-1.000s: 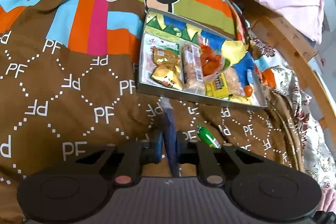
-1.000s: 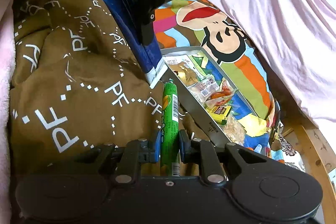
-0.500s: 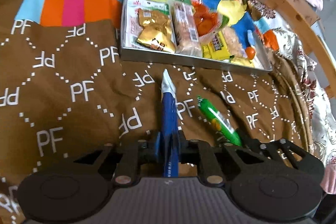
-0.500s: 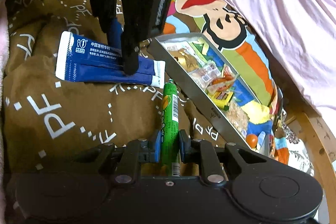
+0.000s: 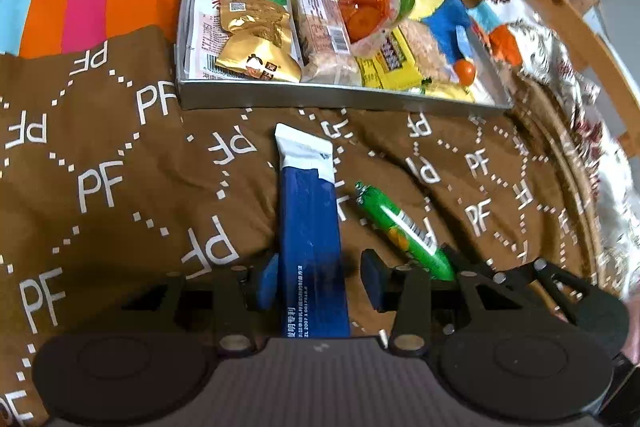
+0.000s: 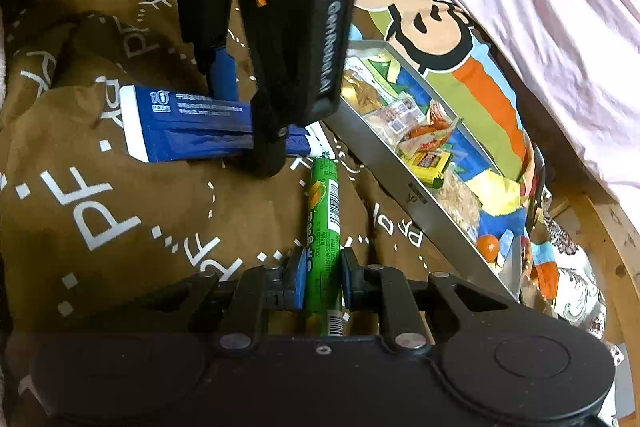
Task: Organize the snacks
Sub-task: 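Carry the blue tube and green stick over the tray with both tools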
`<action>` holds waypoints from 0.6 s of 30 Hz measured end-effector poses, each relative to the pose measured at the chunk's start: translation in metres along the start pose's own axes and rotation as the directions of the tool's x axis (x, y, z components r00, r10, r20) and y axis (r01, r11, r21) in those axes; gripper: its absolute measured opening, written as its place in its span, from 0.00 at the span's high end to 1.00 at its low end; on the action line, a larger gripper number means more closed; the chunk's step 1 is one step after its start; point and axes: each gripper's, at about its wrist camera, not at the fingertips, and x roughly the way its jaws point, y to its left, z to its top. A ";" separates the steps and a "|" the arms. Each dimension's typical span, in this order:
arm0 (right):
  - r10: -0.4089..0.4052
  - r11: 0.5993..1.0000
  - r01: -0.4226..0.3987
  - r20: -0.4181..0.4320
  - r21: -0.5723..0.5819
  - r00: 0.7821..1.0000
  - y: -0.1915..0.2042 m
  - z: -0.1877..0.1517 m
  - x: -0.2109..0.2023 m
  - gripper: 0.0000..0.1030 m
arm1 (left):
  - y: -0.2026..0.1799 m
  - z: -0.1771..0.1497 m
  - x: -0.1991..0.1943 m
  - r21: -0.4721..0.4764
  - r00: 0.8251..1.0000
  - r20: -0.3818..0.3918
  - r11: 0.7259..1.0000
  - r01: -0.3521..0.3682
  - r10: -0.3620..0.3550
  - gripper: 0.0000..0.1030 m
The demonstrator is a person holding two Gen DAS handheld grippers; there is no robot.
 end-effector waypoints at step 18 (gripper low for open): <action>-0.071 0.997 0.069 0.058 0.033 0.996 -0.007 0.001 -0.004 0.82 | -0.017 -0.012 -0.036 0.041 0.981 0.170 0.994 -0.100 0.092 0.70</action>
